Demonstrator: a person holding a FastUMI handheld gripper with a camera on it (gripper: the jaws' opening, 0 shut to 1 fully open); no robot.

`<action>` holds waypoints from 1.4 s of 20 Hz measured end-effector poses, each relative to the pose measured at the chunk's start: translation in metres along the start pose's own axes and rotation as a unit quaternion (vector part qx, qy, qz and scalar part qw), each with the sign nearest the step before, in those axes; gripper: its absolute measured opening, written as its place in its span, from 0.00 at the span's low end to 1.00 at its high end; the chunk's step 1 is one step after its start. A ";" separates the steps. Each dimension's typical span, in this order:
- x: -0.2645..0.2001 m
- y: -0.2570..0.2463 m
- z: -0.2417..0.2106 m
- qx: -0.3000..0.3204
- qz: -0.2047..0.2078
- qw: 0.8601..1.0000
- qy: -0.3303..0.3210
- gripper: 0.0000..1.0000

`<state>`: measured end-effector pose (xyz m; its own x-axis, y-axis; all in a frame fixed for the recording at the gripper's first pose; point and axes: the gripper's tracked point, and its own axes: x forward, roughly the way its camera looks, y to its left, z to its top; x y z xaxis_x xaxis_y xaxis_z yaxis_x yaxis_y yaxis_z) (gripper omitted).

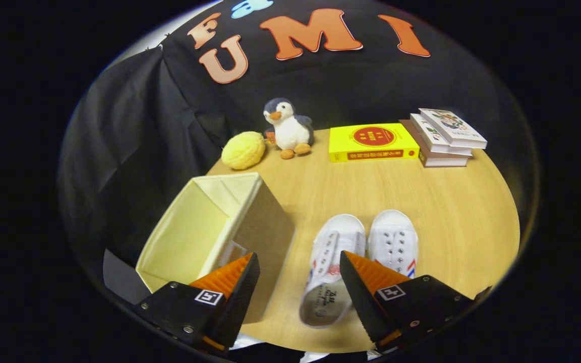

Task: Open the storage box then place both shoes into the box .Put the left shoe in first, then the right shoe, with the right side of both shoes facing outward in a uniform manner.

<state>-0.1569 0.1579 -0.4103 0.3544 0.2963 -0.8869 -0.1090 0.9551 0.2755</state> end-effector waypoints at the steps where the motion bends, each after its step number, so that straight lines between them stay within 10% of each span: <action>1: 0.000 -0.009 -0.010 -0.008 -0.010 1.000 0.011 0.95; 21: 0.054 -0.059 -0.058 -0.114 -0.111 0.986 0.055 0.29; 28: 0.063 -0.062 -0.053 -0.049 -0.097 0.993 0.050 0.07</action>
<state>-0.1767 0.1175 -0.5033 0.2845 0.0999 -0.9535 -0.1393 0.9883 0.0620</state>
